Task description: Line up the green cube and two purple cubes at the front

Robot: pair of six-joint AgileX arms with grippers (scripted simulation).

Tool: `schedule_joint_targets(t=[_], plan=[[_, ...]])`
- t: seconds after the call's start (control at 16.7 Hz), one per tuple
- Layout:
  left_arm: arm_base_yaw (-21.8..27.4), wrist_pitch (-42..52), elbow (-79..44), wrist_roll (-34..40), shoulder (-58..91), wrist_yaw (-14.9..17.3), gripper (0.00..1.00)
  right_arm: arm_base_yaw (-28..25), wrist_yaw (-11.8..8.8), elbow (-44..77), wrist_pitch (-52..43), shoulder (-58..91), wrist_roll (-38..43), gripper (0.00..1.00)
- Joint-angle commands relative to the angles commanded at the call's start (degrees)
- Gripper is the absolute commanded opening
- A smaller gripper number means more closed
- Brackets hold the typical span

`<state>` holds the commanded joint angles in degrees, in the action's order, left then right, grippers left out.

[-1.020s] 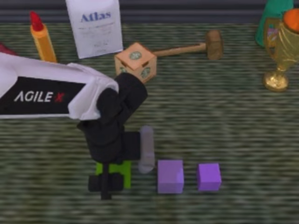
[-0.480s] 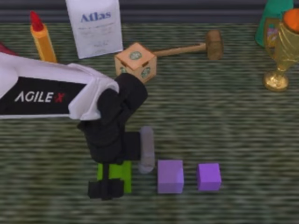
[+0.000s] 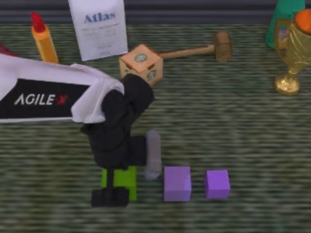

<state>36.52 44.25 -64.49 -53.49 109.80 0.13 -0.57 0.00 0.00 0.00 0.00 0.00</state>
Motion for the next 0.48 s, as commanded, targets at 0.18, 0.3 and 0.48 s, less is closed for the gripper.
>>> schedule_joint_targets(t=[0.18, 0.3, 0.48], plan=[[-0.37, 5.95, -3.31, 0.03, -2.26, 0.03, 1.0, 0.0, 0.0, 0.0, 0.0, 0.0, 0.0, 1.0], [-0.77, 10.98, -5.85, 0.16, -4.17, 0.02, 1.0, 0.0, 0.0, 0.0, 0.0, 0.0, 0.0, 1.0], [-1.15, 14.33, -7.95, 0.36, -6.18, -0.02, 1.0, 0.0, 0.0, 0.0, 0.0, 0.0, 0.0, 1.0]])
